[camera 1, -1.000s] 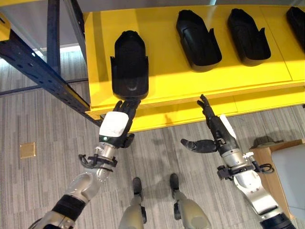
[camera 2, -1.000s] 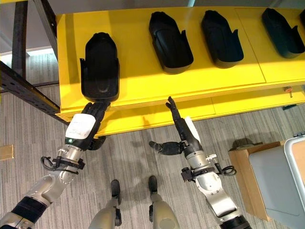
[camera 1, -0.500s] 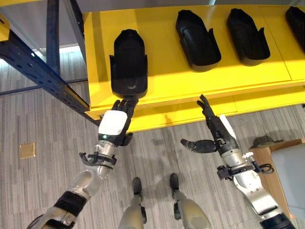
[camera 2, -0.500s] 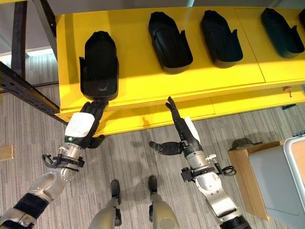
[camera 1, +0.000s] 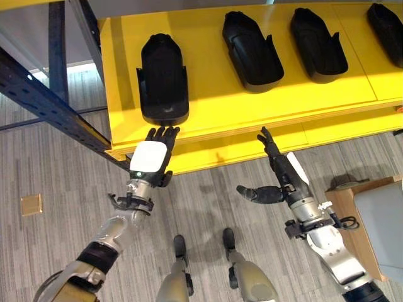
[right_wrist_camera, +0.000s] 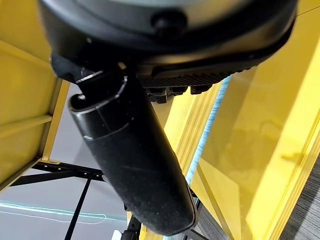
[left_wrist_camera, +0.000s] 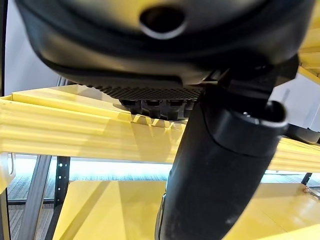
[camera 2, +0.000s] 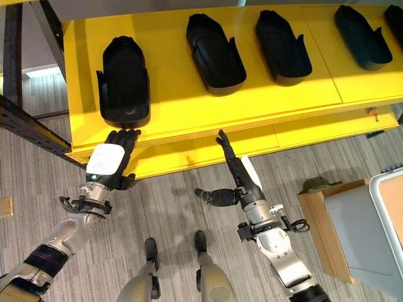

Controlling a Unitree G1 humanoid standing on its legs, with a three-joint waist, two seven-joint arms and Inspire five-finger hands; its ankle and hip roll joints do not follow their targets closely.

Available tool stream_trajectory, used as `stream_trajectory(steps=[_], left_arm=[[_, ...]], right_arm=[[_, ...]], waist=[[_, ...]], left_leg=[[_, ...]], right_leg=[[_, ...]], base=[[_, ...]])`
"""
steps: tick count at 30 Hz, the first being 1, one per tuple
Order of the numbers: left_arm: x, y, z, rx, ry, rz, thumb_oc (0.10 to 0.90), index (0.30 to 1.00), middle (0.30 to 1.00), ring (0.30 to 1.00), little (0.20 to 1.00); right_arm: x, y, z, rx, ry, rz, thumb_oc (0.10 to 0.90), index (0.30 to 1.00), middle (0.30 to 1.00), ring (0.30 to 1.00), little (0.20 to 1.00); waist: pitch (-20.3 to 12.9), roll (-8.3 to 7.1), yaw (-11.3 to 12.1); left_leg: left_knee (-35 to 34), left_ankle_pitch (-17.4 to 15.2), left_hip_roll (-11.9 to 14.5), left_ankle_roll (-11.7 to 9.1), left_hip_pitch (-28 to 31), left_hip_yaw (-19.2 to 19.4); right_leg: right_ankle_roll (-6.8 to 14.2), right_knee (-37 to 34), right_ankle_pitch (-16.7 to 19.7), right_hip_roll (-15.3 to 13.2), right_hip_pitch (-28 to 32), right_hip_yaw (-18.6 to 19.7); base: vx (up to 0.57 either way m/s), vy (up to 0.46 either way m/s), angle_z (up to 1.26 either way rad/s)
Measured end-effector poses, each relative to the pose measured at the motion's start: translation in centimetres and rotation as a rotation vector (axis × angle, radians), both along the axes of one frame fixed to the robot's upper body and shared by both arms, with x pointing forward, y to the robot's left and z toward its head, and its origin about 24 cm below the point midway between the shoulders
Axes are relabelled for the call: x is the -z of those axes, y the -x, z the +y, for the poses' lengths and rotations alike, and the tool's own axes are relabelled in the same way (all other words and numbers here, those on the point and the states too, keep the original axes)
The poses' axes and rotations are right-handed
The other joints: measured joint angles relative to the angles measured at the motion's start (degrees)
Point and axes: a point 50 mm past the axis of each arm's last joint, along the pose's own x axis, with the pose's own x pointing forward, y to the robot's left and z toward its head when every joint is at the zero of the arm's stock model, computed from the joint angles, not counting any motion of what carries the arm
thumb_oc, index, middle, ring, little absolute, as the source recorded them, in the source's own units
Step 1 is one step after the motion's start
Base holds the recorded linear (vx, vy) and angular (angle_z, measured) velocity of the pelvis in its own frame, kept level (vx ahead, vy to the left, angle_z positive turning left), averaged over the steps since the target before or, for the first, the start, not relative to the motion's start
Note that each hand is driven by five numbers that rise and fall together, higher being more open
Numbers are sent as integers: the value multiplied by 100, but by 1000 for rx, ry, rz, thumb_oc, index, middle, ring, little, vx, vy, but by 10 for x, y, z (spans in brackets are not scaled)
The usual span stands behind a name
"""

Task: Move parts from the plastic box to the shelf.

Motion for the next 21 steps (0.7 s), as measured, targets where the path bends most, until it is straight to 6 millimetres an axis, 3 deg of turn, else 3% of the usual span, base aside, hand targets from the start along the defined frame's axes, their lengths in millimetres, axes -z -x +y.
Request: stream_trajectory(steps=[21], left_arm=[[-4, -9, -6, 8, -8, -8, 900, 1000, 1000, 1000, 1000]], right_arm=[[1, 1, 1, -9, 4, 5, 900, 1000, 1000, 1000, 1000]], waist=[[-3, -4, -77]], left_leg=[[0, 0, 2, 0, 1, 15]], right_leg=[[1, 0, 5, 1, -6, 11]], base=[[0, 0, 0]])
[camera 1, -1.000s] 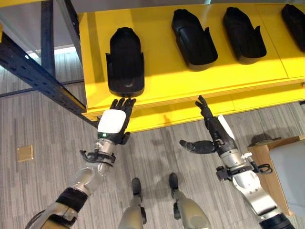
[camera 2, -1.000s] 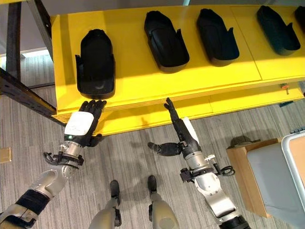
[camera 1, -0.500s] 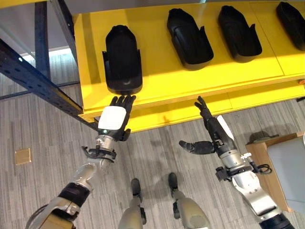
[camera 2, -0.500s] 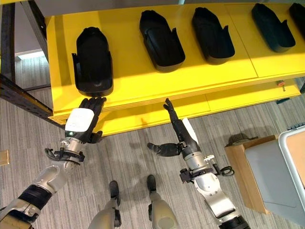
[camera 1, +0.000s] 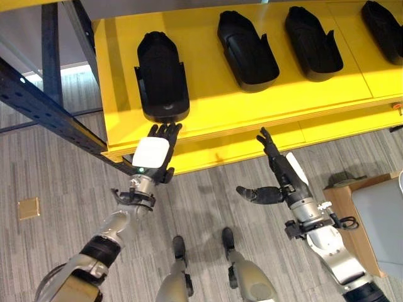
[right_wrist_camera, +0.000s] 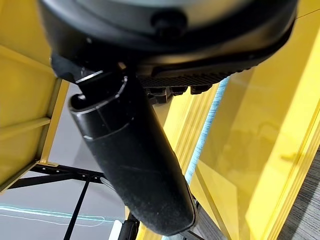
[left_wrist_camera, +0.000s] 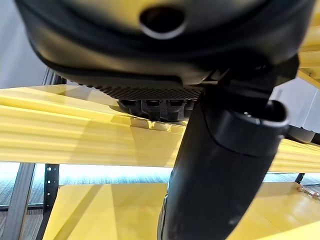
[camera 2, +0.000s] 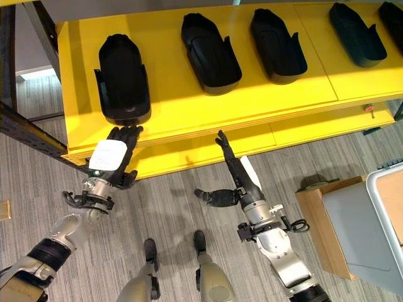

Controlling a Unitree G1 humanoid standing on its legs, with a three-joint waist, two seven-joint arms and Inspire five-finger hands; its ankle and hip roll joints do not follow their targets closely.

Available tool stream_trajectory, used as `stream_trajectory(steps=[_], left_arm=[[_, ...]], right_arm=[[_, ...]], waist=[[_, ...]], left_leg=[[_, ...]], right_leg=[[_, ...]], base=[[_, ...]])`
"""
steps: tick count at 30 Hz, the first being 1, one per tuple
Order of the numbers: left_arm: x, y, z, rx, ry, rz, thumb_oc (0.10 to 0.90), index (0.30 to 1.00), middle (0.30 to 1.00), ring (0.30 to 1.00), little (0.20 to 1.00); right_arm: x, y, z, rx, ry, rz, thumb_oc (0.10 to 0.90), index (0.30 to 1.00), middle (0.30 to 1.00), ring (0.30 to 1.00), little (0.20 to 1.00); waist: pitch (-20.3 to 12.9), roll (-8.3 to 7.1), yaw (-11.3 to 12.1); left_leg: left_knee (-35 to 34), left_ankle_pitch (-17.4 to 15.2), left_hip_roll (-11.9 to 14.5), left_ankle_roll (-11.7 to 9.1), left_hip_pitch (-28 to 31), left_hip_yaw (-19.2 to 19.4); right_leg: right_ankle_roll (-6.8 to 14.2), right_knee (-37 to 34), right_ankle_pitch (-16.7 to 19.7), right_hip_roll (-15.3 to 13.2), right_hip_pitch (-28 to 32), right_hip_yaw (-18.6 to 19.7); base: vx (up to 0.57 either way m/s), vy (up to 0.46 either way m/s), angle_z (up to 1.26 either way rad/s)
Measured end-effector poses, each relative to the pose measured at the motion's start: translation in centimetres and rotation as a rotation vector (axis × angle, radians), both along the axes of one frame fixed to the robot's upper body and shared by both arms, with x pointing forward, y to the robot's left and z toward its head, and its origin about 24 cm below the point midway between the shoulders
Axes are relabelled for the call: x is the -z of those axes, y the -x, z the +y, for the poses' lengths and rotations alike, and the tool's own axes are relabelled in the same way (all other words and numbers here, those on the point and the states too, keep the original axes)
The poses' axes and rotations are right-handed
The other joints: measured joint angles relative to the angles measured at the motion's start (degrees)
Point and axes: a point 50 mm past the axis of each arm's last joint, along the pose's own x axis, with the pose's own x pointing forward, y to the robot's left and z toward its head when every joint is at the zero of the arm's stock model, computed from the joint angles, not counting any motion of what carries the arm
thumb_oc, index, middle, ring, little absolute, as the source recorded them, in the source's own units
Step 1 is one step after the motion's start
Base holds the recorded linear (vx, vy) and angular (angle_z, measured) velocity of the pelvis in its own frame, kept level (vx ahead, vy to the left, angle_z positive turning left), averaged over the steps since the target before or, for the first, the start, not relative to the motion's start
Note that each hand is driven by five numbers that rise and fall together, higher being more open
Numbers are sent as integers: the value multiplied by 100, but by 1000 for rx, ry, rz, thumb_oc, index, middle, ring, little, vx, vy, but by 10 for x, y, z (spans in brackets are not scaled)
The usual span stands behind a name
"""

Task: Move parts from the plastic box to the shelf.

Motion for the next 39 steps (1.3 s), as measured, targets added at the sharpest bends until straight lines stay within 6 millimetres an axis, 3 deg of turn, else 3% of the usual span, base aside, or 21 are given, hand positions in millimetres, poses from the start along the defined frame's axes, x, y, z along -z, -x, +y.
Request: stream_trajectory(steps=[39], left_arm=[[-16, -18, -4, -11, 6, -53, 900, 1000, 1000, 1000, 1000]], right_arm=[[2, 2, 1, -13, 7, 6, 900, 1000, 1000, 1000, 1000]], waist=[[-6, -80, -156]], left_leg=[[-3, -1, 5, 0, -103, 71]], right_leg=[[-2, 0, 13, 5, -128, 50]], base=[[0, 0, 0]])
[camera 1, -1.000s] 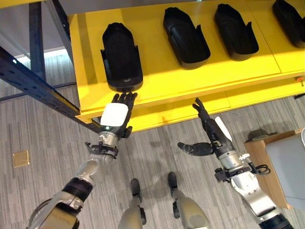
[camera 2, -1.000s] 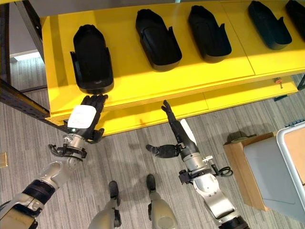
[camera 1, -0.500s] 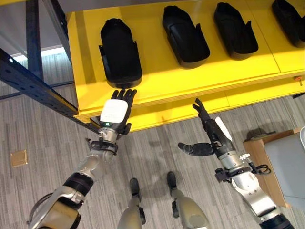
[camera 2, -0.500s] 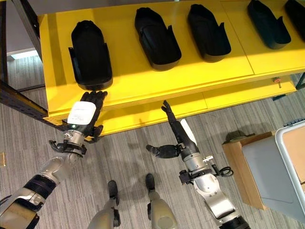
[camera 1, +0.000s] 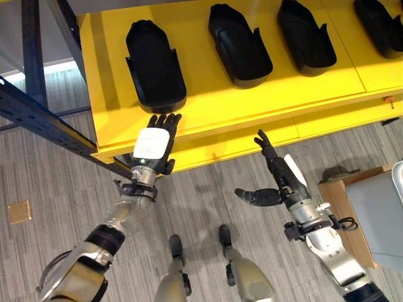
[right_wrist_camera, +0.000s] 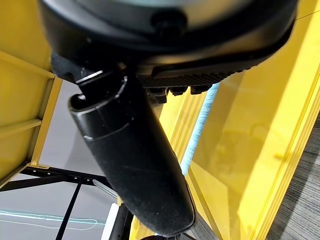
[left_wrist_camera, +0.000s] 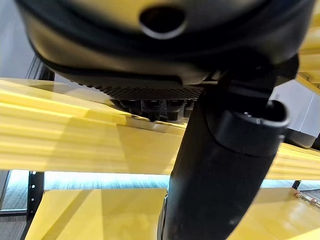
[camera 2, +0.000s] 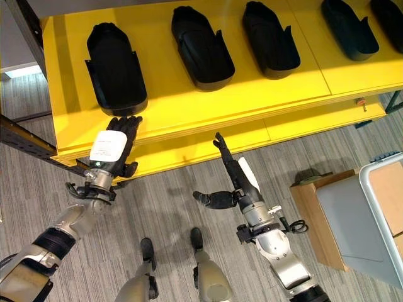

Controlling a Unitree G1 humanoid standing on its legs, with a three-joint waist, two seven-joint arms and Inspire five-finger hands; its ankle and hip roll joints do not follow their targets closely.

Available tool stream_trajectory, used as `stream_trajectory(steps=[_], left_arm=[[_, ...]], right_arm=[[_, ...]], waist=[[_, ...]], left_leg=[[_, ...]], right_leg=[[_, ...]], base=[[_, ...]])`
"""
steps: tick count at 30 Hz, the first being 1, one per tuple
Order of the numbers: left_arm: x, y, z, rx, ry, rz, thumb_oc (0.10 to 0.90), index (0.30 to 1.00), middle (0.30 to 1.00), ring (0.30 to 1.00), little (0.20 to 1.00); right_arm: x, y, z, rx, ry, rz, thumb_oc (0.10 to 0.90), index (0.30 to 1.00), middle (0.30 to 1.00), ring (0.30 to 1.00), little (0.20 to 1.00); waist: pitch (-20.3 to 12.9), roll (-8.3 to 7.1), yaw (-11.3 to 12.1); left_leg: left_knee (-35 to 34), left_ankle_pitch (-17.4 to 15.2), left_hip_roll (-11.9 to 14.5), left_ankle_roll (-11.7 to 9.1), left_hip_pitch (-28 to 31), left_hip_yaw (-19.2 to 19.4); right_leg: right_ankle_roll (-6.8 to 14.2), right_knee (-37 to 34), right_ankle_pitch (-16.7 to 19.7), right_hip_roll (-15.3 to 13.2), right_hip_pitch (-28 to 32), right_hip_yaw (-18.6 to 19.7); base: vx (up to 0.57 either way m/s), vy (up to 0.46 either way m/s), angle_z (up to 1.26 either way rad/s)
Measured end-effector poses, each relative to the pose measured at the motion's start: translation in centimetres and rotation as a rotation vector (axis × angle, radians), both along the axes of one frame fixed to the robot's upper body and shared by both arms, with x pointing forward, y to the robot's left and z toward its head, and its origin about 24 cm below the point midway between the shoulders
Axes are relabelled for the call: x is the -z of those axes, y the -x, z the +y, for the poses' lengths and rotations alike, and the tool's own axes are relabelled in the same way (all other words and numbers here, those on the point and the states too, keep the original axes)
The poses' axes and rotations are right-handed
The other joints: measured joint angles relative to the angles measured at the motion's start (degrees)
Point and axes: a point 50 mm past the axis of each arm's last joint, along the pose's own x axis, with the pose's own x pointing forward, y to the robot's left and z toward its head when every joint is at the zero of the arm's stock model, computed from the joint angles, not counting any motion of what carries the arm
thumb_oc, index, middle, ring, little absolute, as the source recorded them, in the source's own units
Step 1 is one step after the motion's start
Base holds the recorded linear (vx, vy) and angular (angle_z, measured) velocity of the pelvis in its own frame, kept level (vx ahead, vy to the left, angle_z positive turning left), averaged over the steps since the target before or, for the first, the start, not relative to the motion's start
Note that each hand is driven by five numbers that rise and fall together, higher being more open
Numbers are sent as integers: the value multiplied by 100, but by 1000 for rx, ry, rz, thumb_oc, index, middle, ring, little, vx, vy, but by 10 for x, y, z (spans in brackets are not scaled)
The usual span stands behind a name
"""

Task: Move parts from the plastic box to the shelf.

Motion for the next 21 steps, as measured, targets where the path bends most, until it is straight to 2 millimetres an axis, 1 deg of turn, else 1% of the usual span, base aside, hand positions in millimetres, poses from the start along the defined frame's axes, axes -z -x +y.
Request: stream_trajectory(steps=[12, 17, 21], left_arm=[[4, -1, 5, -20, -9, 11, 900, 1000, 1000, 1000, 1000], [-1, -4, 3, -18, -8, -3, 900, 1000, 1000, 1000, 1000], [-1, -7, 5, -27, -18, 1, 900, 1000, 1000, 1000, 1000]], right_arm=[[1, 1, 2, -10, 1, 6, 900, 1000, 1000, 1000, 1000], [3, 2, 3, -18, 3, 12, 900, 1000, 1000, 1000, 1000], [4, 3, 2, -22, 6, 14, 900, 1000, 1000, 1000, 1000]], waist=[[0, 0, -13], [0, 0, -9], [0, -1, -10]], left_leg=[[-1, 0, 7, 0, -1, 50], [-1, 0, 6, 0, -19, 48], [-2, 0, 7, 0, -35, 45]], right_leg=[[2, 0, 23, 7, -28, 51], [1, 0, 24, 6, -45, 51], [1, 0, 23, 7, -58, 48]], base=[[5, 0, -2], [0, 0, 0], [0, 0, 0]])
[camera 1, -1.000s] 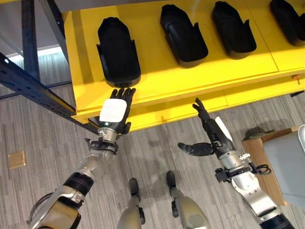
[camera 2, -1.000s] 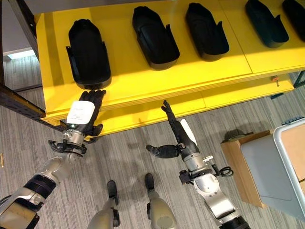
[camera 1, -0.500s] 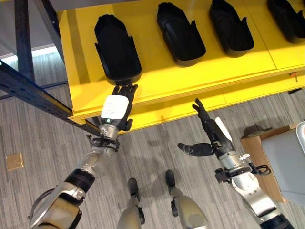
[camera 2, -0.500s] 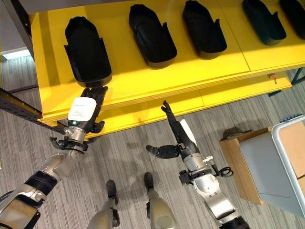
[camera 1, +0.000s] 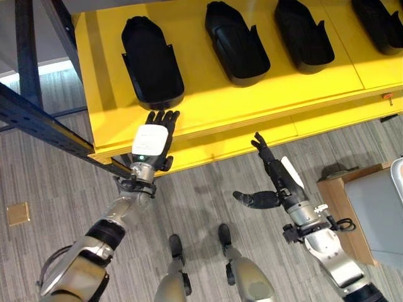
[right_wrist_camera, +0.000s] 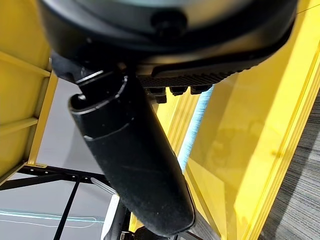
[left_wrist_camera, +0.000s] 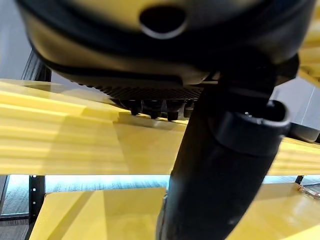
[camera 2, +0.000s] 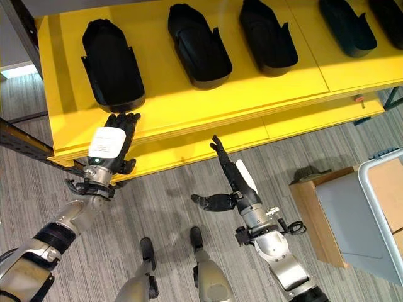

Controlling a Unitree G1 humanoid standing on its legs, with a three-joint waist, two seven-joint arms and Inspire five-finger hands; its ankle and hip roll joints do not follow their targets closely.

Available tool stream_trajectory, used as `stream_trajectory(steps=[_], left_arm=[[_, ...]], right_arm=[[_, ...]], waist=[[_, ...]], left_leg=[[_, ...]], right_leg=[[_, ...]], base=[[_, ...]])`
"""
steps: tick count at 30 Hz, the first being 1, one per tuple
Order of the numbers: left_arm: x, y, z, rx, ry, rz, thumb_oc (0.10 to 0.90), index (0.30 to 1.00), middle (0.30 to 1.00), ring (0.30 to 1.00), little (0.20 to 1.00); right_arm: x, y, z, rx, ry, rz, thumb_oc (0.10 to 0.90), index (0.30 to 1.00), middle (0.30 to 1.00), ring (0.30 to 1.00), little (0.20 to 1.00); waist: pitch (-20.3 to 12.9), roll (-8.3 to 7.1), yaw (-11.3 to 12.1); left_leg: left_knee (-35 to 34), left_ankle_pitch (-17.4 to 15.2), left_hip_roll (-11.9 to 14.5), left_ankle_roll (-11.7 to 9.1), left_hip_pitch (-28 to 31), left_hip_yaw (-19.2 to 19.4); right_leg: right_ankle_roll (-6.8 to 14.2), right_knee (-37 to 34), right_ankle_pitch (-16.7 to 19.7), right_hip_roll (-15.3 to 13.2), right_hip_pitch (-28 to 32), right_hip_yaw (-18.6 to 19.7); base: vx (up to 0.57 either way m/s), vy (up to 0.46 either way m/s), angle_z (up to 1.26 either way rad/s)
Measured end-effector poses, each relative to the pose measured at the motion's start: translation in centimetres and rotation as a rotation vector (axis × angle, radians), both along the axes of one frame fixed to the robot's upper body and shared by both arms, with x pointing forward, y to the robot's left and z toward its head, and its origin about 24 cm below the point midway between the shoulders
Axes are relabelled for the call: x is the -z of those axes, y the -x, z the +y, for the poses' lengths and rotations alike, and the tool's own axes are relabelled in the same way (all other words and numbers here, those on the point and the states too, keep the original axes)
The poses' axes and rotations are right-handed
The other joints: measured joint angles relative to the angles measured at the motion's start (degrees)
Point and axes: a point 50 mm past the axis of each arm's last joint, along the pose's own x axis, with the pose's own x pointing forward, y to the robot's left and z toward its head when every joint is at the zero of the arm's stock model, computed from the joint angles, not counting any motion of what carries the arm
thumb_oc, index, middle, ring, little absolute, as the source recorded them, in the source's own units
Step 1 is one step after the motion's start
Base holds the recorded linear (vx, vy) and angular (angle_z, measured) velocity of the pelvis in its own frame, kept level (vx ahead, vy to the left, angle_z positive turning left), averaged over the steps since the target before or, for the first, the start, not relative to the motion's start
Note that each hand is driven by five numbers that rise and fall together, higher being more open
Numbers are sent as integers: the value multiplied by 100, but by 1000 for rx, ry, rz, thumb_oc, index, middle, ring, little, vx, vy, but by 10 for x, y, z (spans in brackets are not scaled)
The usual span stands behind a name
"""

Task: Move parts from the plastic box to the shelf.

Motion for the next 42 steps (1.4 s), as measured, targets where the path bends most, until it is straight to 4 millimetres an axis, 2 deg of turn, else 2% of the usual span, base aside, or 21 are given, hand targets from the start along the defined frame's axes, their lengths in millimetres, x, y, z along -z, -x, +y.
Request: stream_trajectory(steps=[27, 37, 42], left_arm=[[-12, -10, 9, -43, 23, -39, 900, 1000, 1000, 1000, 1000], [-17, -13, 19, -81, 4, -53, 900, 1000, 1000, 1000, 1000], [-19, -15, 18, -76, 23, -52, 900, 1000, 1000, 1000, 1000]], right_arm=[[5, 5, -2, -18, 22, 21, 900, 1000, 1000, 1000, 1000], [5, 5, -1, -25, 26, 24, 900, 1000, 1000, 1000, 1000], [5, 5, -2, -27, 31, 24, 900, 1000, 1000, 1000, 1000]], waist=[[13, -66, -22], [23, -108, -134], [24, -109, -127]], left_leg=[[0, 0, 0, 0, -75, 0], [-1, 0, 1, 0, -80, 9], [-1, 0, 0, -1, -85, 10]], right_leg=[[0, 0, 2, 1, -76, 0], [3, 0, 5, 2, -87, 7], [3, 0, 4, 2, -91, 9]], base=[[0, 0, 0], [0, 0, 0], [0, 0, 0]])
